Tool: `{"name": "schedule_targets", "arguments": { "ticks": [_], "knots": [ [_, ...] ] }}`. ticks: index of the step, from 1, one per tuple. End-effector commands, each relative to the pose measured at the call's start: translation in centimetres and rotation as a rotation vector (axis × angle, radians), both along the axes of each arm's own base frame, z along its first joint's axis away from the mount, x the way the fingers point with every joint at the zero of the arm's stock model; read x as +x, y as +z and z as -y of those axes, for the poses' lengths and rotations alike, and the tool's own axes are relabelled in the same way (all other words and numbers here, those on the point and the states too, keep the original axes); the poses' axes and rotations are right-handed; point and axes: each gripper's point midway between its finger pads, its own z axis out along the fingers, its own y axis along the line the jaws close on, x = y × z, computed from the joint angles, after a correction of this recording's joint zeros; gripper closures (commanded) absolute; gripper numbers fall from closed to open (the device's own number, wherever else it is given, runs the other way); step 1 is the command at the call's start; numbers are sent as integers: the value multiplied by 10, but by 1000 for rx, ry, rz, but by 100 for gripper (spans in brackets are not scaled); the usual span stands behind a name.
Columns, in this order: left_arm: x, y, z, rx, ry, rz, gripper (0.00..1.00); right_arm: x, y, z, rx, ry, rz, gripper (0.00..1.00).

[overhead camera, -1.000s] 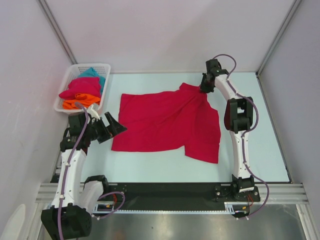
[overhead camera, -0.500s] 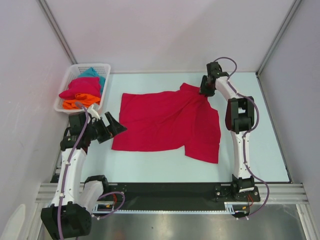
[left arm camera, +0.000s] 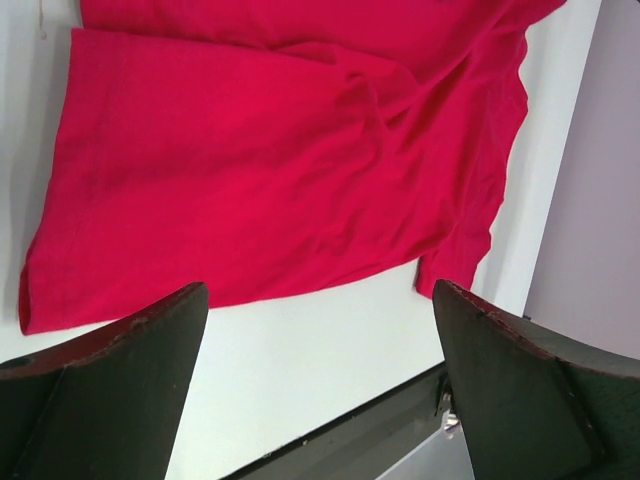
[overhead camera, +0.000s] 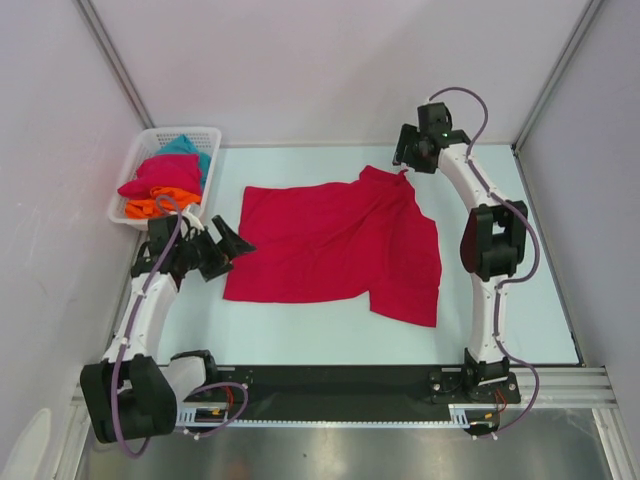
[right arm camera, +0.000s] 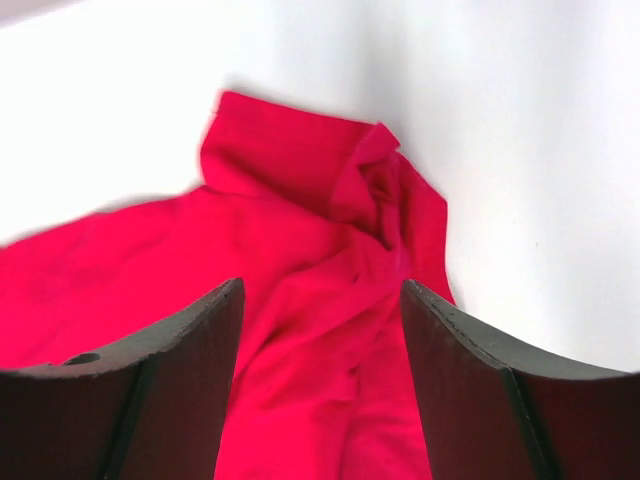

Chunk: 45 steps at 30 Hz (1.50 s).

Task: Fold and stack the t-shirts

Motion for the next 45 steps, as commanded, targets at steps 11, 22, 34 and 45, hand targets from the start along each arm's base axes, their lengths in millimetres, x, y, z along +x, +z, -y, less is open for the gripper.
{"name": "schedule_targets", "arguments": {
  "ticks": [11,22,34,45],
  "knots": [
    [111,-4,-16,-68,74,-16,0,-118,0,-69,121,117,-15,33],
    [151,0,-10,-86,71,-39,0,-239,-15,-119,136,243,-89,33],
    [92,-8,11,-61,37,-49,0,-302,-21,-84,86,179,-115,29],
    [40,-17,31,-3,-85,-62,1,-328,-55,-80,223,96,-210,25]
  ]
}}
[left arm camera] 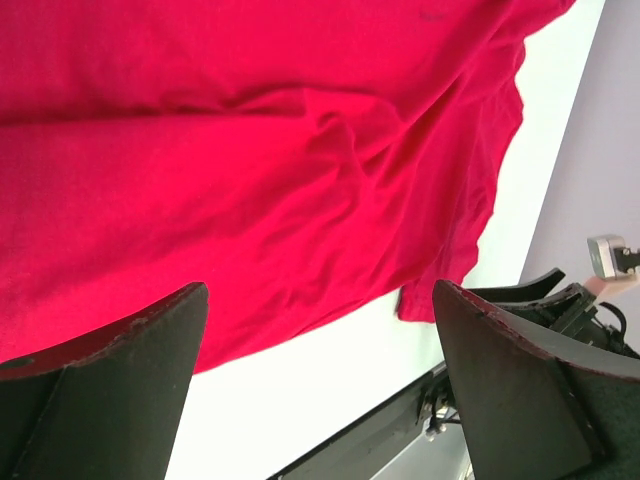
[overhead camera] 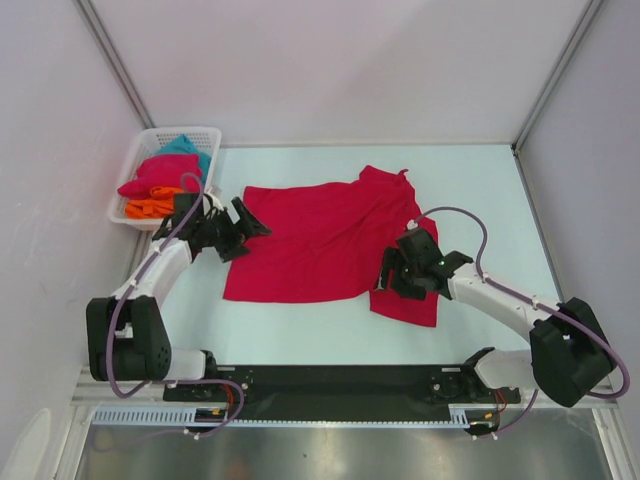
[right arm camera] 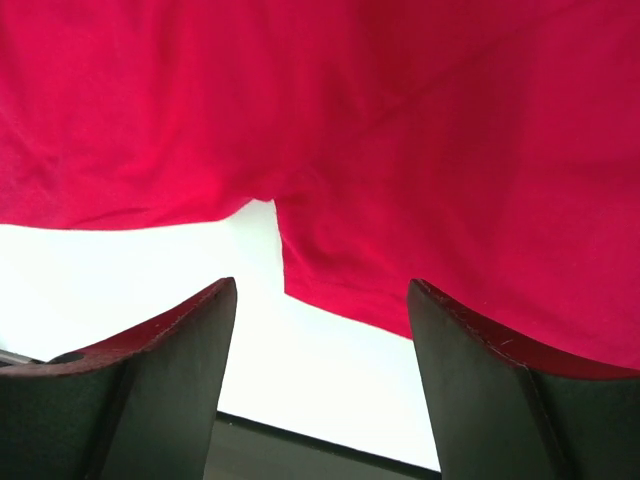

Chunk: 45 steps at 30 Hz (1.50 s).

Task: Fold and stack the t-shirts

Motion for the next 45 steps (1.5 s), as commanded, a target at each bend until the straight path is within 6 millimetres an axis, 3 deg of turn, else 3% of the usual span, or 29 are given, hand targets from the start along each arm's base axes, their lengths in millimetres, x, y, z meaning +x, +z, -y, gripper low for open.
{"name": "schedule_targets", "arguments": {
  "ticks": [1,9,21,28,39,45],
  "knots": [
    [-22,-4,1,35,-46,10,0,1,12,-8,57,-45,25,25],
    [-45,-10,7,48,-58,16,0,-24,8,14,23,-136,41,25],
    [-57,-31,13,28,-70,-10,0,-51,6,35,-40,-174,12,26],
    [-58,-31,16,16,-77,-1,1,-68,8,44,-51,-219,18,27],
    [-62,-26,22,15,-122,37,0,-96,-20,44,-93,-208,-23,31],
    [-66,-24,22,11,-127,47,1,-100,-28,50,-147,-216,-18,31]
  ]
}}
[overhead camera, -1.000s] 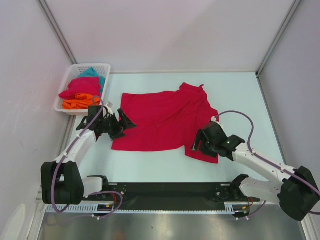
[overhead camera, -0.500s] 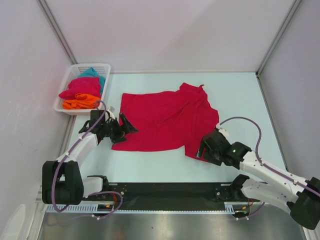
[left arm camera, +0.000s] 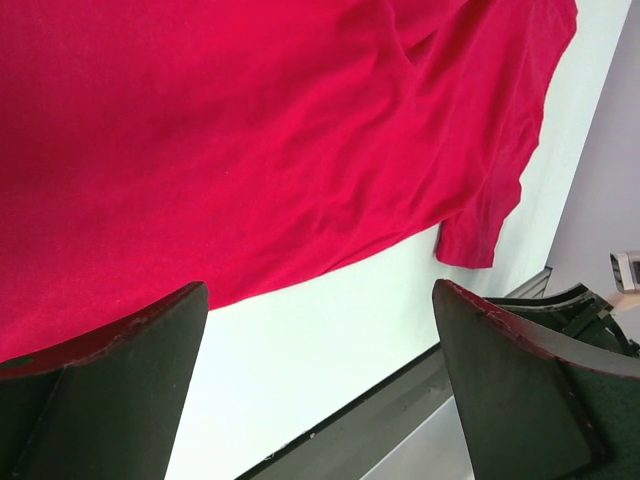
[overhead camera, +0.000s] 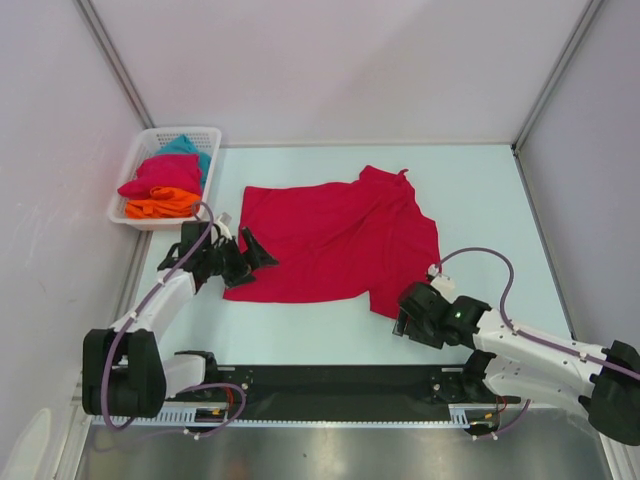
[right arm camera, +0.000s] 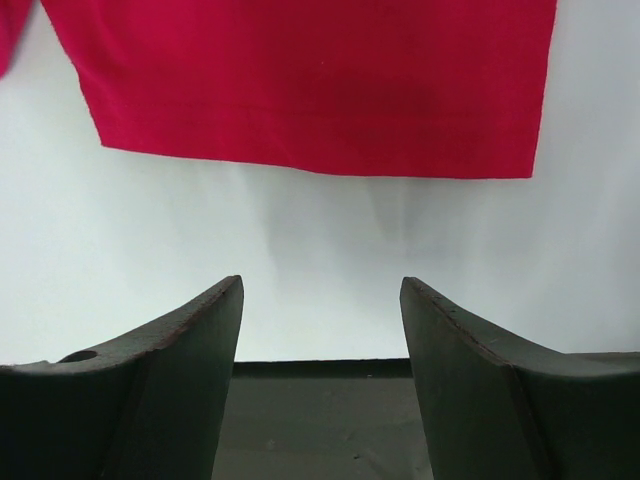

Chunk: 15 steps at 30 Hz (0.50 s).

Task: Fold and stack the t-shirts

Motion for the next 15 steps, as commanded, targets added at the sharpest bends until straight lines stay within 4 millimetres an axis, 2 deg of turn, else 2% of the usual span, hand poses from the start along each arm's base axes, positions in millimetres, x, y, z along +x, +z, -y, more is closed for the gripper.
{"name": "schedule_targets", "arguments": {
  "ticks": [1,7,15],
  "knots": [
    [-1,12,5,-10,-42,69,0,5,-3,10,-51,-56,32,31],
    [-2,15,6,-16,-45,83,0,8,1,26,-110,-83,68,30],
    [-4,16,8,-32,-52,86,1,15,11,37,-159,-108,113,30]
  ]
}}
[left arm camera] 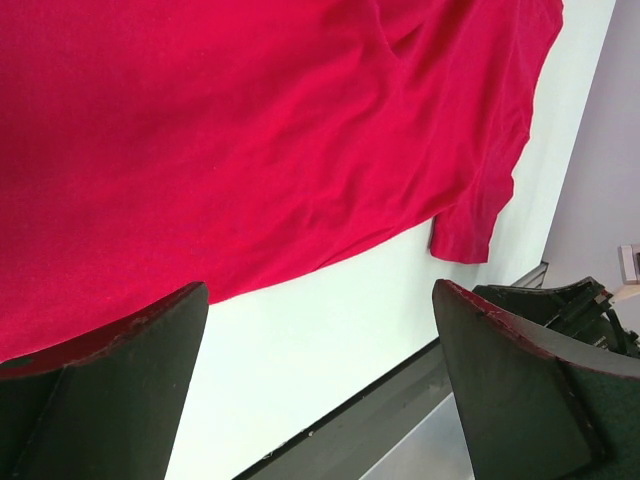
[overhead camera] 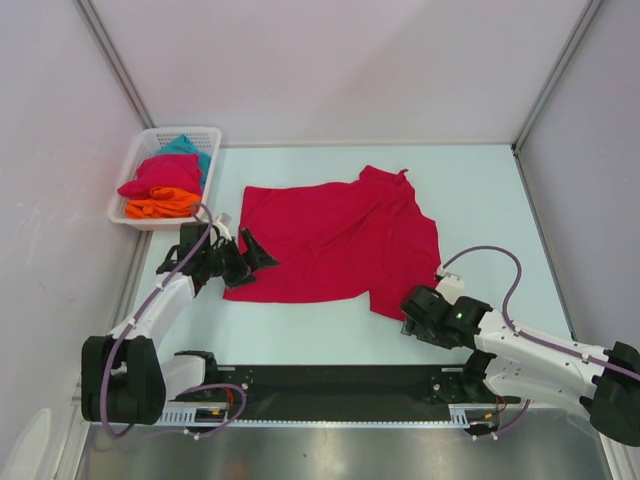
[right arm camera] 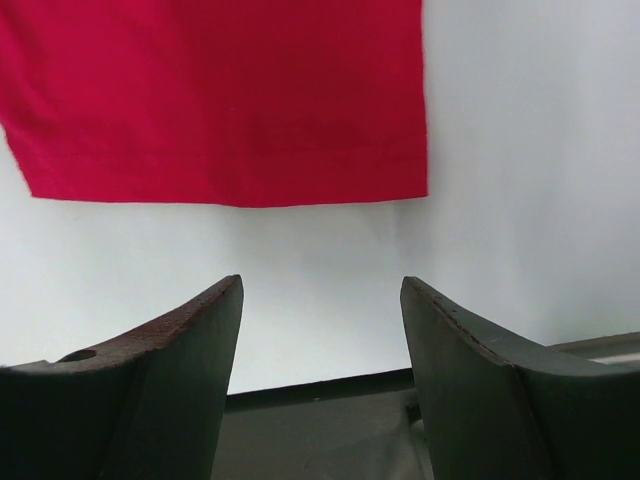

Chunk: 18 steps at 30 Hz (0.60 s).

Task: Fold and stack the t-shirts

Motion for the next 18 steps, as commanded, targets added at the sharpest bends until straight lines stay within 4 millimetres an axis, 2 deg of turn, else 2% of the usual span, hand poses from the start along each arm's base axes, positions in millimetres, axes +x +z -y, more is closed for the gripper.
{"name": "schedule_targets", "arguments": {
  "ticks": [1,5,10,18],
  "knots": [
    [-1,11,6,-22,-41,61,1,11,15,11,-48,-47,68,30],
    [-1,17,7,-25,-43,85,1,13,17,14,-58,-56,82,30],
    [-2,22,7,-28,-48,98,1,18,28,14,-56,-74,109,30],
    [9,29,7,-18,-48,101,0,16,41,24,-26,-109,149,30]
  ]
}}
